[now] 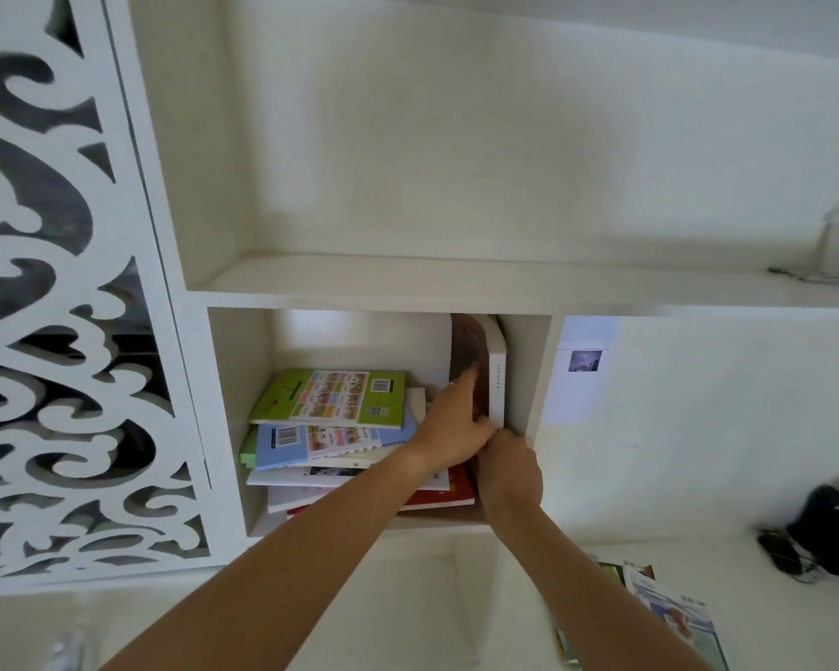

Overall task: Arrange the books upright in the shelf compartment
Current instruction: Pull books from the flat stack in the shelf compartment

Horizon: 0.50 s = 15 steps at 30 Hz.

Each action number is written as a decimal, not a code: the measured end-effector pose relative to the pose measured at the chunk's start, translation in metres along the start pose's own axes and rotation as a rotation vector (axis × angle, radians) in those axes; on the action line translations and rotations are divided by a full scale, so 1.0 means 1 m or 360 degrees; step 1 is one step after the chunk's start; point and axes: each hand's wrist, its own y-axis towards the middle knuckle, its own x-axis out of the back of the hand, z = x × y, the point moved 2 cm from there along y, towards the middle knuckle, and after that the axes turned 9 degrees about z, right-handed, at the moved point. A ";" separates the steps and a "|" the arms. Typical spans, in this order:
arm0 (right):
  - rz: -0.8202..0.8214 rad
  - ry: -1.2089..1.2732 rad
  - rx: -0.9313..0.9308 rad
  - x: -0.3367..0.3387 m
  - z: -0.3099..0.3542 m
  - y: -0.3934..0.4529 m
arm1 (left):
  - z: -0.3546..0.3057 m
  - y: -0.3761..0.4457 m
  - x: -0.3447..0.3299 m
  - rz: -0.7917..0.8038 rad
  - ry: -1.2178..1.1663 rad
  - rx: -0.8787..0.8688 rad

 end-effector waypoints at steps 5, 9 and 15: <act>-0.0082 -0.0224 0.0117 -0.005 0.005 -0.006 | -0.009 -0.014 0.013 -0.0726 0.1032 -0.0309; -0.0187 -0.0357 0.0282 -0.008 0.013 -0.005 | -0.001 -0.014 0.012 -0.0504 0.2218 -0.0439; -0.0898 -0.0455 0.0781 0.003 0.030 -0.008 | 0.016 -0.016 0.037 -0.0350 0.1918 -0.0201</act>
